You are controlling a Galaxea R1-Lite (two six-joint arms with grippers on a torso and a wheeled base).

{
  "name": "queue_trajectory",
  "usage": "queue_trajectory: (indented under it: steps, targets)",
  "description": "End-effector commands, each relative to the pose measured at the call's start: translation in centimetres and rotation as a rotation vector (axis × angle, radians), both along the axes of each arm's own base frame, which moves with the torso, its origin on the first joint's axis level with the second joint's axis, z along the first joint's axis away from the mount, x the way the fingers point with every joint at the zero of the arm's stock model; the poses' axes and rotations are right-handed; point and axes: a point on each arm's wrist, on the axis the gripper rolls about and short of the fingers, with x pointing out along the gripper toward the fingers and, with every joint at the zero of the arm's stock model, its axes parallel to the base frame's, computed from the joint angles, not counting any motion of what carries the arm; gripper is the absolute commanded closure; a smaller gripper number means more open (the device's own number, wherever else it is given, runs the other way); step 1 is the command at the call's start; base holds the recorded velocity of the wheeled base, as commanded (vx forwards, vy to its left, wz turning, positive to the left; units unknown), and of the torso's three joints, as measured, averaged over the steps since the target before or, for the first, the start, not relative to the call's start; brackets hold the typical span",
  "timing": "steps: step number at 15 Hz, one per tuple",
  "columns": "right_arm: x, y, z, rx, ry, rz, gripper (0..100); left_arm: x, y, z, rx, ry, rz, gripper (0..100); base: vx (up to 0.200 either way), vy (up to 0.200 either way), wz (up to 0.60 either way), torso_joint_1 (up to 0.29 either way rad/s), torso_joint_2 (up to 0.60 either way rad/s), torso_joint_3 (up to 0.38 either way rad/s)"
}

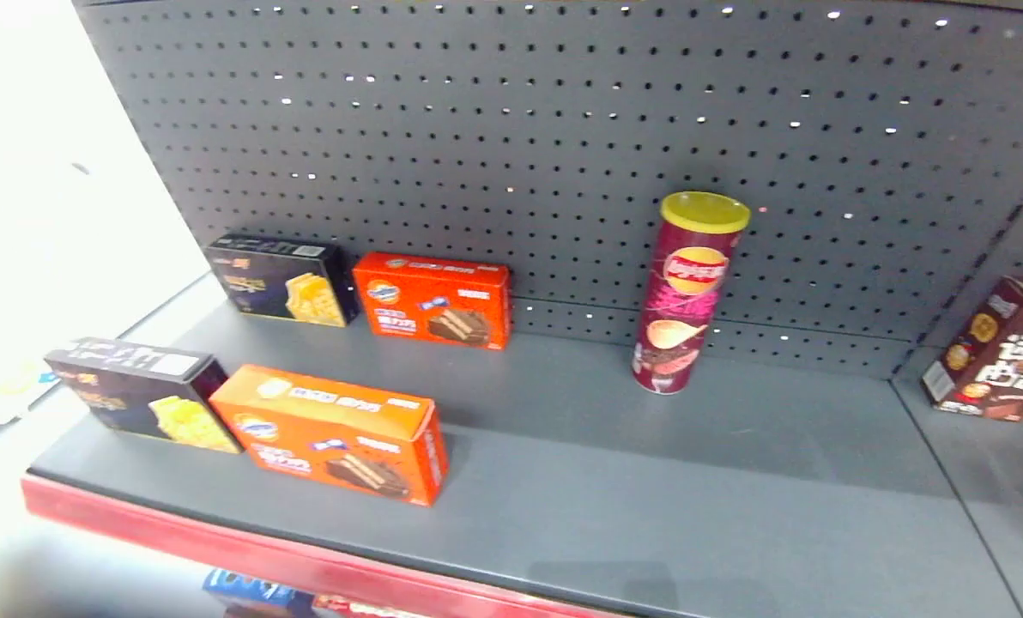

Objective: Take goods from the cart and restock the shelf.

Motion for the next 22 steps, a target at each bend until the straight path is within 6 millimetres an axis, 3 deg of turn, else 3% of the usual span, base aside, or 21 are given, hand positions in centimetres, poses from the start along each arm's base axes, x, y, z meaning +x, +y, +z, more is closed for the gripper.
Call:
queue_trajectory:
  steps: [1,17,22]
  targets:
    - [0.00,0.00,0.00,0.000,-0.001,0.001,0,0.00,0.00,-0.02,0.000,0.000,0.001,0,0.000,0.000,0.60,0.002,0.00,0.002]
    - [0.00,0.00,0.02,0.000,-0.002,-0.001,0,0.01,-0.01,-0.01,0.001,0.002,-0.005,0,0.000,0.000,0.60,0.002,0.00,0.002]
    - [0.00,0.00,0.00,0.000,-0.001,-0.001,0,0.01,-0.01,-0.01,0.001,0.002,-0.005,0,0.000,0.000,0.00,0.000,0.00,0.000]
